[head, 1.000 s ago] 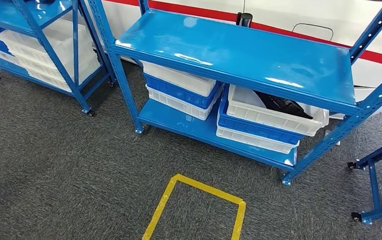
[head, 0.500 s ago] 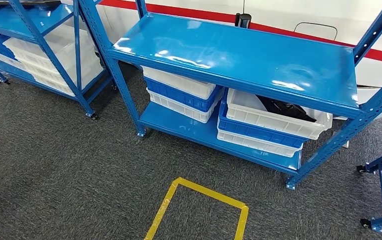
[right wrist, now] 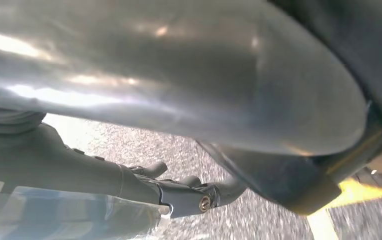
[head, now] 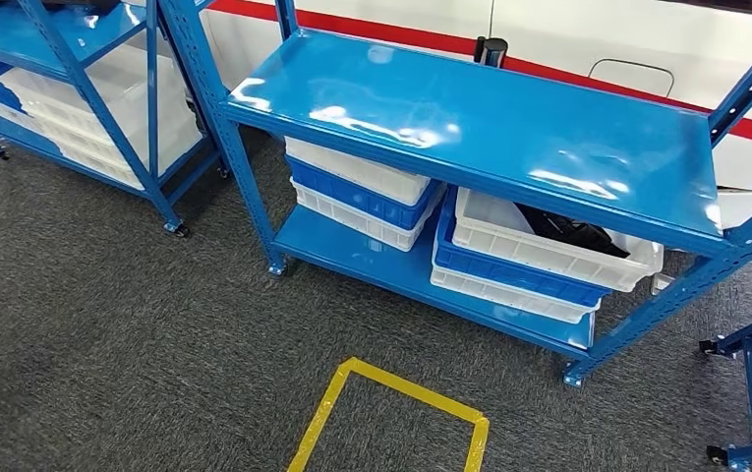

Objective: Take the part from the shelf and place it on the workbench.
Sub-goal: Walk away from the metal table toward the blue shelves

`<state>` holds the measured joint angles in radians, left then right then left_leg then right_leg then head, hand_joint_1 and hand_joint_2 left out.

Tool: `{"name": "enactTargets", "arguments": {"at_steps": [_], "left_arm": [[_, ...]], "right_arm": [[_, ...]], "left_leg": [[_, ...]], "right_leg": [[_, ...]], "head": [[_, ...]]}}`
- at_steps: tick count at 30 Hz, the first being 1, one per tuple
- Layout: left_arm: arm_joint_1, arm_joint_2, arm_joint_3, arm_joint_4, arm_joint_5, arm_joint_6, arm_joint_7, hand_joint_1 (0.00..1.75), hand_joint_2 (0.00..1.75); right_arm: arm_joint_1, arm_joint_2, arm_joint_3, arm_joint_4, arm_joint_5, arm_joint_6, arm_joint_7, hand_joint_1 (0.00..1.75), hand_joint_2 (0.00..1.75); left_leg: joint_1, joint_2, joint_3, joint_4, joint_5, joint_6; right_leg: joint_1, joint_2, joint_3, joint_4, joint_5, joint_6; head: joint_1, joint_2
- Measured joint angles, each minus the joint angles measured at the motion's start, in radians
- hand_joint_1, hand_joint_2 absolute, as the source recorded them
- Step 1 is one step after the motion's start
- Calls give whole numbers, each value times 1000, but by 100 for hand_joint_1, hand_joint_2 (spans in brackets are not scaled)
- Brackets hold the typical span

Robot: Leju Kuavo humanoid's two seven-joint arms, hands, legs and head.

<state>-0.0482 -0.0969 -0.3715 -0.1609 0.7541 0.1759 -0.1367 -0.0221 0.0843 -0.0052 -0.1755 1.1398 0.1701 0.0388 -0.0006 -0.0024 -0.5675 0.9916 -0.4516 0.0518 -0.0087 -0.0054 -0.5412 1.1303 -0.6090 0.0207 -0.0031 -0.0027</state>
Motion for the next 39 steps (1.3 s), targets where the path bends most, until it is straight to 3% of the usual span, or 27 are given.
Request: {"name": "enactTargets", "arguments": {"at_steps": [2, 3, 4, 6, 7, 9, 11, 13, 14, 16, 17, 18, 19, 20, 22, 24, 27, 29, 31, 33, 35, 37, 38, 39], "left_arm": [[-1, -1, -2, 0, 0, 0, 2, 0, 0], [0, -1, -2, 0, 0, 0, 2, 0, 0], [1, -1, -3, 0, 0, 0, 3, 0, 0], [2, -1, -3, 0, 0, 1, 4, 0, 0], [1, -1, -3, 0, 1, 2, 4, 0, 0], [1, -1, -3, 0, 3, 7, 4, 0, 0], [0, -1, -3, 0, 4, 11, 5, 0, 0], [-2, -1, -3, 0, 7, 13, 6, 0, 0], [-2, -1, -3, 0, 8, 14, 6, 0, 0], [-1, -1, -3, 0, 10, 14, 7, 0, 0], [0, -1, -3, 0, 10, 14, 7, 0, 0], [1, -1, -3, 0, 10, 15, 7, 0, 0], [2, -1, -3, 0, 10, 15, 8, 0, 0], [2, -1, -3, 0, 10, 15, 8, 0, 0], [2, 0, -3, 0, 10, 15, 8, 0, 0], [2, 1, -3, 0, 10, 15, 8, 0, 0], [2, 1, -3, 0, 10, 15, 8, 0, 0], [0, 2, -3, 0, 10, 15, 8, 0, 0], [0, 1, -3, 0, 11, 15, 8, 0, 0], [0, 0, -3, 0, 12, 16, 8, 0, 0], [1, -2, -3, 0, 13, 16, 9, 0, 0], [2, -3, -3, 0, 14, 18, 9, 0, 0], [2, -3, -3, 0, 15, 19, 9, 0, 0], [1, -4, -3, 0, 16, 20, 9, 0, 0]], "right_arm": [[1, 0, -1, 0, 0, 0, 1, 0, 0], [1, 0, -2, 0, 0, 0, 1, 0, 0], [2, -1, -2, 0, 0, 0, 1, 0, 0], [2, -2, -2, 0, 1, 0, 1, 0, 0], [2, -2, -2, 0, 2, 0, 1, 0, 0], [3, -2, -2, 1, 3, 0, 1, 0, 0], [2, -2, -2, 1, 5, 0, 1, 0, 0], [1, -1, -2, 0, 8, -1, 1, 0, 0], [1, -1, -2, 0, 9, -2, 1, 0, 0], [1, -1, -2, 1, 11, -2, 1, 0, 0], [1, -2, -2, 1, 11, -2, 1, 0, 0], [1, -2, -2, 1, 12, -2, 1, 0, 0], [2, -2, -2, 1, 12, -2, 1, 0, 0], [2, -2, -2, 1, 12, -2, 1, 0, 0], [3, -2, -2, 1, 12, -2, 1, 0, 0], [3, -1, -2, 1, 12, -2, 1, 0, 0], [4, -1, -2, 1, 12, -2, 1, 0, 0], [2, 0, -2, 1, 12, -2, 1, 0, 0], [0, -1, -2, 1, 12, -2, 1, 0, 0], [1, -1, -2, 0, 14, -3, 1, 0, 0], [1, -2, -2, 0, 16, -3, 0, 0, 0], [1, -4, -1, 0, 17, -3, -1, 0, 0], [1, -4, -1, 0, 19, -3, -1, 0, 0], [2, -5, -1, 1, 20, -3, -1, 0, 0]], "left_leg": [[1, -1, 9, -1, -9, 3], [2, -3, 15, -1, -14, 3], [3, -4, 22, -1, -21, 1], [5, -7, 42, -1, -35, -7], [3, -9, 48, 2, -45, -13], [-1, -9, 53, 4, -60, -25], [0, -8, 55, 5, -68, -33], [6, -6, 47, 32, -86, -42], [8, -4, 28, 74, -108, -48], [10, -2, -49, 216, -164, -56], [11, -2, -92, 283, -182, -58], [12, -2, -125, 321, -180, -58], [12, -1, -137, 314, -153, -56], [11, -1, -128, 268, -108, -51], [8, -1, -82, 128, -15, -36], [5, 0, -55, 57, 20, -27], [4, 0, -52, 55, 15, -26], [1, 0, -49, 51, 5, -26], [-2, -1, -37, 38, -3, -19], [-2, -1, -6, 17, -11, -4], [1, -3, 25, 6, -27, 3], [3, -8, 48, 6, -43, -1], [3, -9, 57, 6, -52, -5], [1, -11, 65, 8, -63, -11]], "right_leg": [[-2, 2, -82, 126, -36, 3], [-4, 2, -105, 149, -32, 10], [-5, 2, -109, 134, -11, 21], [-12, 2, -71, 13, 65, 44], [-14, 1, -49, -48, 97, 49], [-13, 2, -25, -109, 126, 35], [-10, 4, -18, -111, 124, 11], [-14, 5, -11, -113, 120, -3], [-16, 5, -6, -114, 117, -10], [-14, 4, 4, -114, 107, -23], [-13, 3, 9, -114, 102, -28], [-12, 4, 16, -114, 97, -30], [-11, 6, 24, -114, 90, -31], [-10, 7, 34, -114, 83, -30], [-8, 10, 49, -116, 70, -27], [-7, 10, 53, -117, 63, -25], [-7, 10, 54, -117, 62, -24], [-3, 11, 55, -117, 56, -18], [-1, 9, 59, -118, 46, -4], [-3, 6, -21, 23, -6, 6], [-4, 6, -115, 157, -30, 18], [-7, 5, -99, 68, 42, 41], [-9, 5, -76, 1, 85, 48], [-9, 4, -54, -56, 117, 47]], "head": [[0, 0], [0, 0], [0, 0], [1, 0], [3, 0], [3, 0], [0, 0], [-1, 0], [-2, 0], [-3, 0], [-3, 0], [-3, 0], [-3, 0], [-3, 0], [-3, 0], [-3, 0], [-3, 0], [-2, 0], [-2, 0], [-1, 0], [0, 0], [0, 0], [0, 0], [0, 0]]}}
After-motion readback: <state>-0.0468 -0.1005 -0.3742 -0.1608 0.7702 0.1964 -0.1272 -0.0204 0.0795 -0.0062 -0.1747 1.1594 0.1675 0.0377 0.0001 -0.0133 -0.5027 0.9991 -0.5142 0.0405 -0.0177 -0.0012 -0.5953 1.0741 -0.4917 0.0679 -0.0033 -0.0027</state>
